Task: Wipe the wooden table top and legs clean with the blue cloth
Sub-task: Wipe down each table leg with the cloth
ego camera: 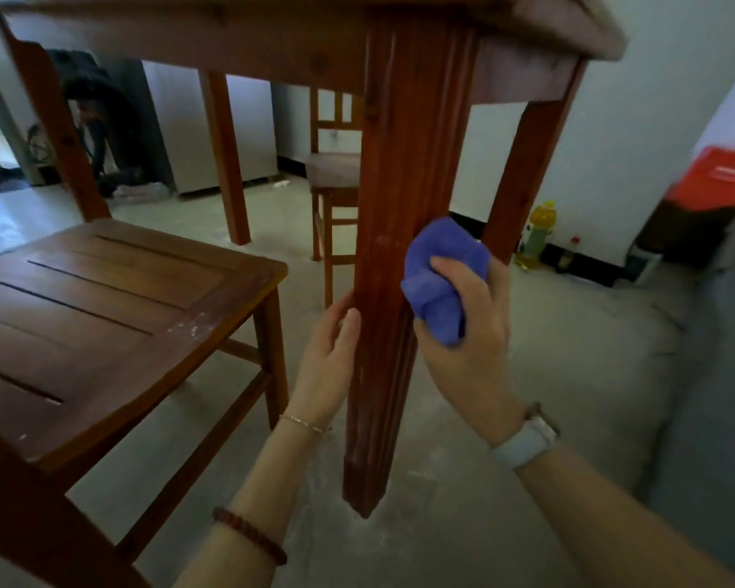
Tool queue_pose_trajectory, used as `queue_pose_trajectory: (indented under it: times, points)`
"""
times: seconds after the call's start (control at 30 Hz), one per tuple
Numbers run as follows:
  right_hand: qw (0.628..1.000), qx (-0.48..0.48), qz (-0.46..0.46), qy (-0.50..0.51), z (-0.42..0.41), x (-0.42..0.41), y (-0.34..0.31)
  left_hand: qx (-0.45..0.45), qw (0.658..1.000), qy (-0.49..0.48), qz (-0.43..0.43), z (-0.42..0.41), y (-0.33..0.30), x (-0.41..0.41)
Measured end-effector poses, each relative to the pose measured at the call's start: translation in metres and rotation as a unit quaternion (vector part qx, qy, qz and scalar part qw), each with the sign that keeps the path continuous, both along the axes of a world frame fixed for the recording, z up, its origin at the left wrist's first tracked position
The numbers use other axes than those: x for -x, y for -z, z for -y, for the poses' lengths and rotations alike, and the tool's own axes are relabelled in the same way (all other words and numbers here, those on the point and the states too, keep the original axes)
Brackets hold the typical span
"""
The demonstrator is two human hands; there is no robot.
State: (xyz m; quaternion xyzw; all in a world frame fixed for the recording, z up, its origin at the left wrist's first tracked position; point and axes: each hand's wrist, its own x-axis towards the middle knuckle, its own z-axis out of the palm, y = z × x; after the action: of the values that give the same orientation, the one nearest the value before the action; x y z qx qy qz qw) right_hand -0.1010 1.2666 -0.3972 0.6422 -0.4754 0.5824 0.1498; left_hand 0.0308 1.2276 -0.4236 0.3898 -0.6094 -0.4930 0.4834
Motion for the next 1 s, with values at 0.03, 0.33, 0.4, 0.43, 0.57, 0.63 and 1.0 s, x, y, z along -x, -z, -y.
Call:
queue_pose_trajectory:
  times: [0.03,0.33,0.4,0.43,0.57,0.63,1.0]
  points:
    - [0.997,0.034,-0.055,0.036,0.005,-0.002,-0.020,-0.018,1.000,0.019,-0.016,0.002,-0.003,-0.003]
    - [0.869,0.007,-0.426,0.251,0.024,-0.028,-0.007,-0.080,0.996,-0.029,0.003,0.026,0.030,-0.040]
    - [0.855,-0.037,-0.471,0.215,0.019,-0.025,0.045,-0.099,0.993,-0.067,-0.005,0.027,0.045,-0.047]
    - [0.850,-0.067,-0.489,0.186,0.017,-0.024,0.071,-0.106,0.991,-0.076,0.000,0.026,0.052,-0.049]
    - [0.773,-0.277,-0.566,0.078,0.005,-0.023,0.169,-0.139,0.985,-0.094,0.050,0.010,0.075,-0.063]
    - [0.712,-0.382,-0.587,0.045,0.002,-0.023,0.209,-0.147,0.982,-0.089,0.084,-0.003,0.084,-0.073]
    - [0.739,-0.482,-0.448,-0.141,-0.036,-0.030,0.265,-0.212,0.943,-0.101,0.235,-0.035,0.163,-0.086]
